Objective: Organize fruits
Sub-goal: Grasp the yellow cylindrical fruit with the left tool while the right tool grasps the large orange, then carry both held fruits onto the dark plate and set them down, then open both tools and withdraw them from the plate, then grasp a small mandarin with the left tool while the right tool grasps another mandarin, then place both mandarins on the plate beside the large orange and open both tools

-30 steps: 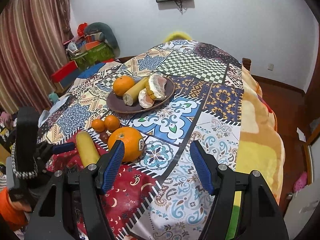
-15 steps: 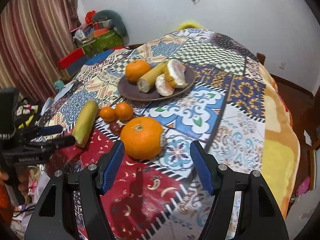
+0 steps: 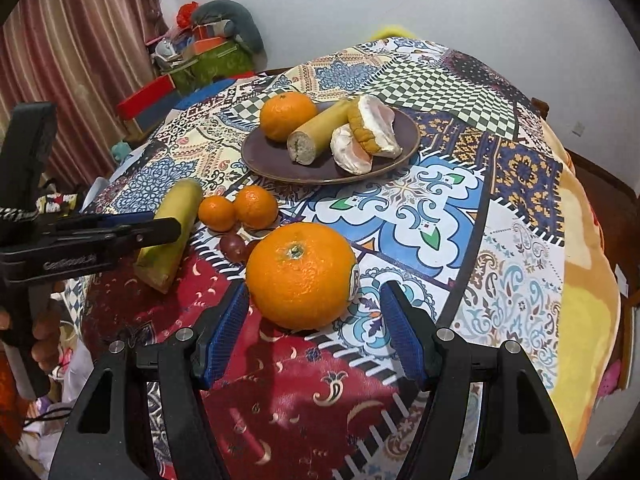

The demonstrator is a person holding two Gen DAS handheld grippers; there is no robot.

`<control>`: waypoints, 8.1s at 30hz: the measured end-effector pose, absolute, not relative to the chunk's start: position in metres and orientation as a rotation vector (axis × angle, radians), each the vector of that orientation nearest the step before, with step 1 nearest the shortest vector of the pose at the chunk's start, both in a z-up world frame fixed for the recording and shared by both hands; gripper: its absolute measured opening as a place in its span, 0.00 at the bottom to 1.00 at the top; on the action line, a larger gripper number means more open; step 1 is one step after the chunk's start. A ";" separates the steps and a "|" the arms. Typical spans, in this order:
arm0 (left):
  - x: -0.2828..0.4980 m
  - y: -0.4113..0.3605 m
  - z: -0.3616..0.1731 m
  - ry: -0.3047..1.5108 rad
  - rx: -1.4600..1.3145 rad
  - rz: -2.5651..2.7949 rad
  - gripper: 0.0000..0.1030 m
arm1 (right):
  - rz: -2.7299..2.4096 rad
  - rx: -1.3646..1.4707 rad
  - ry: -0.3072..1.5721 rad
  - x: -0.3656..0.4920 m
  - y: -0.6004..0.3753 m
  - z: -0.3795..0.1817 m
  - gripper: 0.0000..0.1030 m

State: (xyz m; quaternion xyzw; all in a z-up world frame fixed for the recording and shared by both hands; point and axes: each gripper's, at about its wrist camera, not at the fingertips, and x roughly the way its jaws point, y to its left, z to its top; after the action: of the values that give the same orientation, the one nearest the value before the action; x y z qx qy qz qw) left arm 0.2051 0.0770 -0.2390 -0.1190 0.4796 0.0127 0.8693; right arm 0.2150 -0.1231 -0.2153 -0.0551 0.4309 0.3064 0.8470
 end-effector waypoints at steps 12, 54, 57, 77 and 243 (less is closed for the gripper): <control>0.228 0.089 -0.255 1.024 -0.318 0.002 0.46 | 0.697 -0.105 0.936 0.223 -0.111 -0.224 0.63; 0.233 0.086 -0.157 0.783 -0.212 -0.023 0.37 | 0.667 -0.050 0.752 0.252 -0.120 -0.171 0.59; 0.242 0.086 -0.155 0.776 -0.197 -0.019 0.37 | 0.667 -0.052 0.746 0.258 -0.118 -0.171 0.59; 0.305 0.086 -0.181 0.835 -0.161 -0.038 0.37 | 0.692 -0.049 0.762 0.307 -0.093 -0.189 0.59; 0.286 0.044 -0.228 0.925 -0.118 -0.181 0.29 | 0.751 -0.065 0.854 0.284 -0.090 -0.205 0.27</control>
State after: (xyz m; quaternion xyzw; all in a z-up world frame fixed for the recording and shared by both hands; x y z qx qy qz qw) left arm 0.2865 0.0440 -0.2277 -0.0569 0.4452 -0.0870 0.8894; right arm 0.2838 -0.0898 -0.2053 -0.0308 0.4045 0.3553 0.8421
